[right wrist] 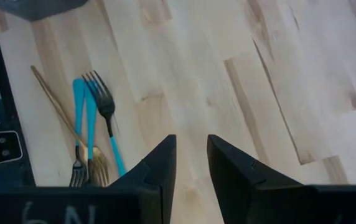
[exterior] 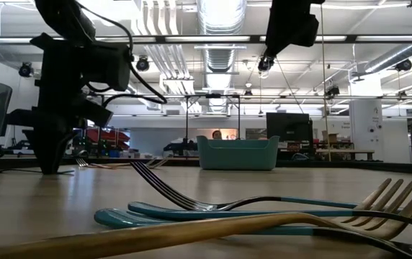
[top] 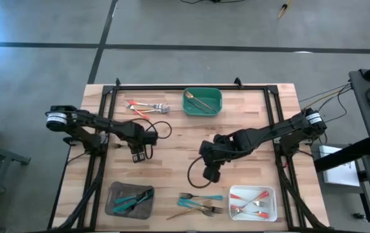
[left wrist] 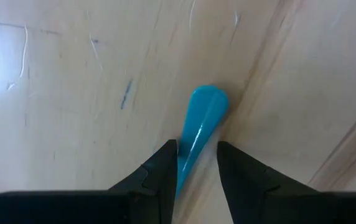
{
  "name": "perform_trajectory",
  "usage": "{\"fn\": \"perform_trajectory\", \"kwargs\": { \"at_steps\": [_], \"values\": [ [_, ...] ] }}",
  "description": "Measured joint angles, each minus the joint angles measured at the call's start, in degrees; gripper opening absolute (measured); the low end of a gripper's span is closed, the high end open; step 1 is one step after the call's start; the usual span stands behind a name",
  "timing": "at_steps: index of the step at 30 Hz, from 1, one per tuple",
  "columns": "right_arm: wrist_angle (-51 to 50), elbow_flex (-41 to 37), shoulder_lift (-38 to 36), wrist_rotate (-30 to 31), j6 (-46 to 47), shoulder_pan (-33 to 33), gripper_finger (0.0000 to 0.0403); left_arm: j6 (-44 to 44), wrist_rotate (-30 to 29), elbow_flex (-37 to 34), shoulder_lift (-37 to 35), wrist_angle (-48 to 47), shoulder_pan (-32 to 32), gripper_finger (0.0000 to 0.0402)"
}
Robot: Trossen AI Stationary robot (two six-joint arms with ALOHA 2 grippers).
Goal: Sort silverware by color (type)
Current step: Put the blue fork into the black bin
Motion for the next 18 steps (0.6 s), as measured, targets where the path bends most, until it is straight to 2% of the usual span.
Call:
{"fn": "perform_trajectory", "kwargs": {
  "at_steps": [18],
  "values": [
    [0.0, 0.0, 0.0, 0.2, -9.5, -1.2, 0.0077, -0.1, 8.1, -0.2, 0.2, 2.9, 9.3, 0.0092]
  ]
}}
